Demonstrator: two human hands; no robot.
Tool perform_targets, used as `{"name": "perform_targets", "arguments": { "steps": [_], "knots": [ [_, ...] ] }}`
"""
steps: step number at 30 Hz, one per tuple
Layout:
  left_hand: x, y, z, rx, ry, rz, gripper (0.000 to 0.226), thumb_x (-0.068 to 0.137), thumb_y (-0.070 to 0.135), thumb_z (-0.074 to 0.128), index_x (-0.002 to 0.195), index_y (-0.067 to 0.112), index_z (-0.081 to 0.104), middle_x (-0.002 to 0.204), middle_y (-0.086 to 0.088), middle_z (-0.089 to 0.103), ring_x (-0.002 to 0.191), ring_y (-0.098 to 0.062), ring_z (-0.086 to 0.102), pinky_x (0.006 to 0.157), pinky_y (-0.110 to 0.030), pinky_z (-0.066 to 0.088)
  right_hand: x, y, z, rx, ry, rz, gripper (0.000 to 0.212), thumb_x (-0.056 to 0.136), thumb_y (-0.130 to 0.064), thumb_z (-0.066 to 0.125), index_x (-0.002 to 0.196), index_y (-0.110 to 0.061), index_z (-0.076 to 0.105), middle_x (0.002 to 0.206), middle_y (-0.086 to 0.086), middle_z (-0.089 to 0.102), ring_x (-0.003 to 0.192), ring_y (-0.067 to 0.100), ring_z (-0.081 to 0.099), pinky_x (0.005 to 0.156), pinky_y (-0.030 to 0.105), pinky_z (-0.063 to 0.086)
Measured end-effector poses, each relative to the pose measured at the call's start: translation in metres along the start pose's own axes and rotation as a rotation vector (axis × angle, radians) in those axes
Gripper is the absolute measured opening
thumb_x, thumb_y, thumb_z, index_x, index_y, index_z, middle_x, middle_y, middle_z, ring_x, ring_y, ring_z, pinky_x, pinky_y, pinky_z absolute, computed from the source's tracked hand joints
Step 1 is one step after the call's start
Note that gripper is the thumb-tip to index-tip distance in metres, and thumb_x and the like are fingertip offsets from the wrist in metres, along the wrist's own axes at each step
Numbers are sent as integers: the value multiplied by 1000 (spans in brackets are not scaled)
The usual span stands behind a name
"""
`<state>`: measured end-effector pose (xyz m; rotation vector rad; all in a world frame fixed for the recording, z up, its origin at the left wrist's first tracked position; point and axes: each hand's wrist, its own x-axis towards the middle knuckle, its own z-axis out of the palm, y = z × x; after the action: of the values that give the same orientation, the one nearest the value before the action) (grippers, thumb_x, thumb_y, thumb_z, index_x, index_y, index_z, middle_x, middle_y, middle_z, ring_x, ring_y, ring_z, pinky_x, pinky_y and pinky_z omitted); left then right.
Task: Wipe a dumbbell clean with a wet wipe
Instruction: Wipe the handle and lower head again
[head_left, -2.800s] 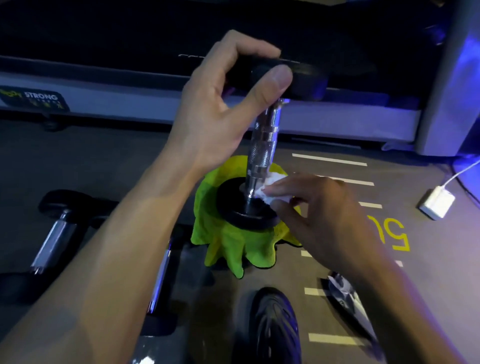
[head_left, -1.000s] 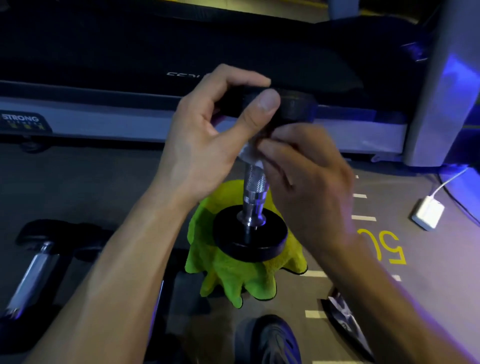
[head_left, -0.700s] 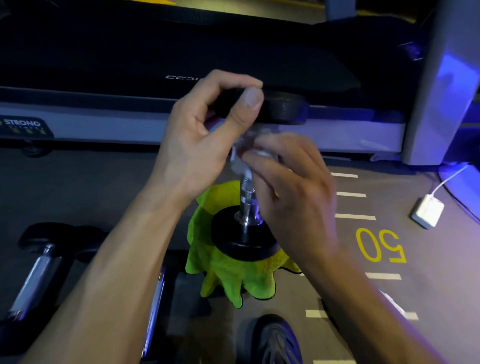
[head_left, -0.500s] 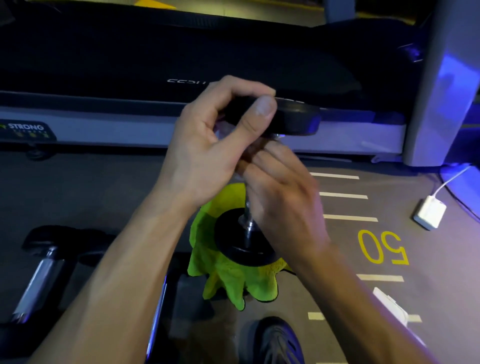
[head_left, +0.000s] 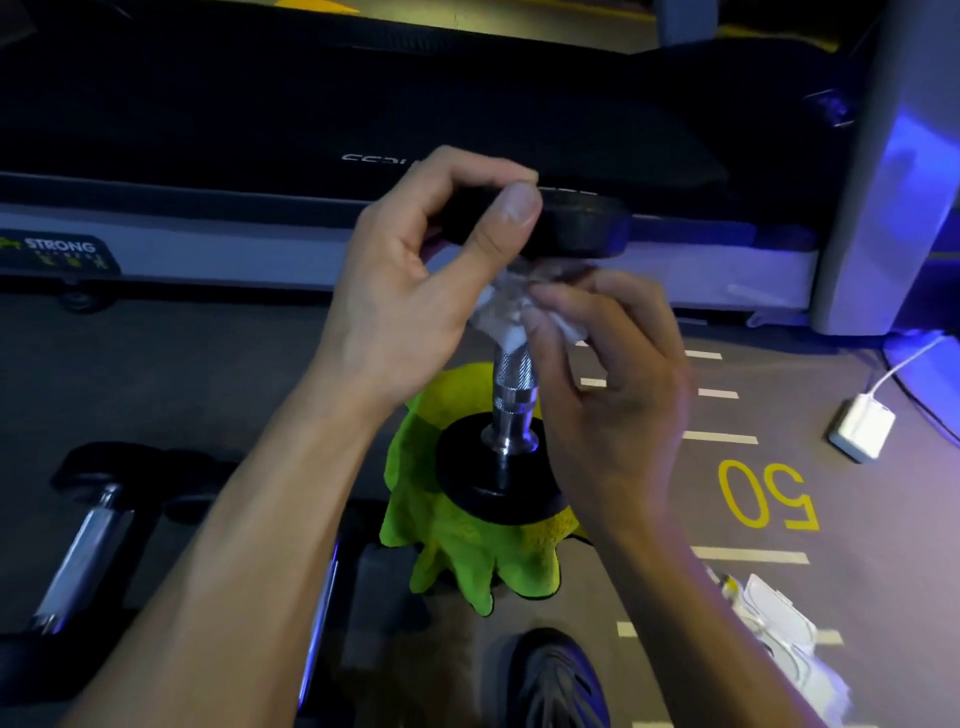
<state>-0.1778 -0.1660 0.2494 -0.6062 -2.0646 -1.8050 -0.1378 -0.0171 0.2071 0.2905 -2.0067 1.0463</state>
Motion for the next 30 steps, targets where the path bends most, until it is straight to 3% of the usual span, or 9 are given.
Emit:
{"name": "perform_targets", "arguments": {
  "steps": [5, 10, 14, 16, 18, 24, 27, 30],
  "knots": [
    [-2, 1, 0, -20, 15, 5, 18, 103, 32, 62, 115, 20, 69, 104, 5, 68, 97, -4, 63, 88, -23, 48, -14, 1, -19, 55, -184, 106, 6, 94, -12, 75, 99, -11, 73, 95, -3, 66, 89, 10, 64, 75, 29, 52],
    [-3, 2, 0, -2, -11, 11, 20, 105, 30, 61, 118, 17, 68, 108, -1, 68, 100, -7, 64, 88, -24, 48, 9, -2, 3, 239, 2, 248, 6, 92, -10, 74, 91, -7, 68, 85, 5, 65, 73, 19, 61, 62, 39, 49],
    [-4, 1, -4, 2, -12, 18, 20, 105, 26, 60, 119, 14, 67, 107, 1, 67, 98, -4, 63, 87, -20, 47, 0, -3, 12, 485, 15, 527, 10, 97, -7, 67, 90, -15, 68, 70, -11, 62, 63, 4, 54, 62, 24, 47],
    [-6, 3, -2, -2, -9, 29, 22, 104, 29, 61, 119, 14, 67, 109, -5, 68, 99, -11, 66, 88, -25, 50, 8, -2, 9, 626, 51, 601, 19, 96, -5, 66, 86, -20, 69, 71, -6, 64, 65, 7, 54, 65, 29, 50],
    [-7, 4, 0, -15, -2, 35, 22, 103, 31, 61, 118, 16, 67, 112, -9, 69, 102, -18, 67, 90, -30, 52, 12, -3, 6, 712, 81, 613, 21, 95, 1, 65, 87, -17, 70, 73, -3, 66, 64, 5, 54, 63, 22, 46],
    [-8, 2, -7, 23, -7, 30, 17, 107, 23, 58, 119, 14, 66, 95, 18, 61, 88, 5, 57, 83, -13, 43, -2, -3, -9, 279, -203, 227, 7, 88, -10, 80, 91, -14, 75, 96, 4, 63, 89, 14, 65, 75, 22, 48],
    [-6, 1, -6, 19, 14, 23, 15, 106, 24, 60, 117, 15, 66, 99, 12, 63, 91, 4, 58, 86, -15, 43, -18, 3, -22, 112, -378, 160, 7, 86, -14, 82, 89, -16, 76, 92, 0, 64, 88, 15, 66, 74, 28, 51],
    [-4, 1, -4, 13, 7, 28, 17, 104, 30, 61, 116, 19, 67, 104, 0, 67, 97, -6, 61, 89, -25, 46, -34, 0, -34, 24, -522, 198, 5, 85, -23, 81, 87, -24, 77, 86, -11, 64, 83, 8, 64, 70, 21, 47]
  ]
}}
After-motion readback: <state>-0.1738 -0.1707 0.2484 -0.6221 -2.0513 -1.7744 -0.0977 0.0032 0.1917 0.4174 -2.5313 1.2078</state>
